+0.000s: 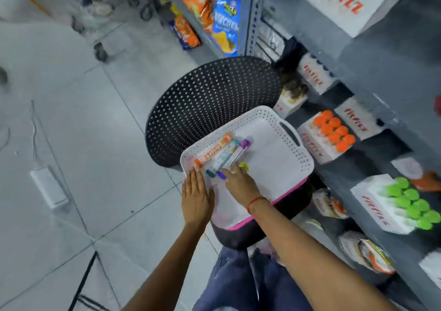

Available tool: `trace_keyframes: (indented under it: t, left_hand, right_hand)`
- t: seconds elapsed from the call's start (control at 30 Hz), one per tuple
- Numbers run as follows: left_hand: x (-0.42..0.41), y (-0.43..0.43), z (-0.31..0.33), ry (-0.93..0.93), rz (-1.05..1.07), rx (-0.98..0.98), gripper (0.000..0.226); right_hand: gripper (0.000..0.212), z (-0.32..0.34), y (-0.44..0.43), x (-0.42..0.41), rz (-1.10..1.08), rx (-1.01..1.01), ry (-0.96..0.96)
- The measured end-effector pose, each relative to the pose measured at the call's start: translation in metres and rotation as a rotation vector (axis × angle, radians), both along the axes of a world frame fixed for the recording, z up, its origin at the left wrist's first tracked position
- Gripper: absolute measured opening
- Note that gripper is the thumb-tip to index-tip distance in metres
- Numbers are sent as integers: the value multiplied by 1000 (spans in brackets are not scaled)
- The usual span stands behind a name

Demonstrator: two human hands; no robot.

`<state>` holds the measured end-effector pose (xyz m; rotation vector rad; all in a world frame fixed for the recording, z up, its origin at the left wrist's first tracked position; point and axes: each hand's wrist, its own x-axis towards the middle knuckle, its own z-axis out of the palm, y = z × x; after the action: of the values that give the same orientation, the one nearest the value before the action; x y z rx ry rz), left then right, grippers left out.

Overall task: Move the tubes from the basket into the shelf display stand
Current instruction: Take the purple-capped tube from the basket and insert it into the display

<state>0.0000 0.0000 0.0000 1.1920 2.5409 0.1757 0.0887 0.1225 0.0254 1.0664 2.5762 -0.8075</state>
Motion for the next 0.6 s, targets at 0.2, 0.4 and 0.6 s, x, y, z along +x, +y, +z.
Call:
trace_keyframes:
  t: [0.2, 0.4, 0.6]
  left_hand:
    - [0, 0, -5, 46, 1, -7, 67]
    - [1, 0, -11, 46, 12, -46, 65]
    - [16, 15, 14, 65, -47, 6, 64]
  right_hand:
    - [43, -10, -9, -20, -95, -146, -8]
    - [20, 2, -9, -1, -230, 16, 67]
    - [14, 53, 18, 52, -384, 190, 196]
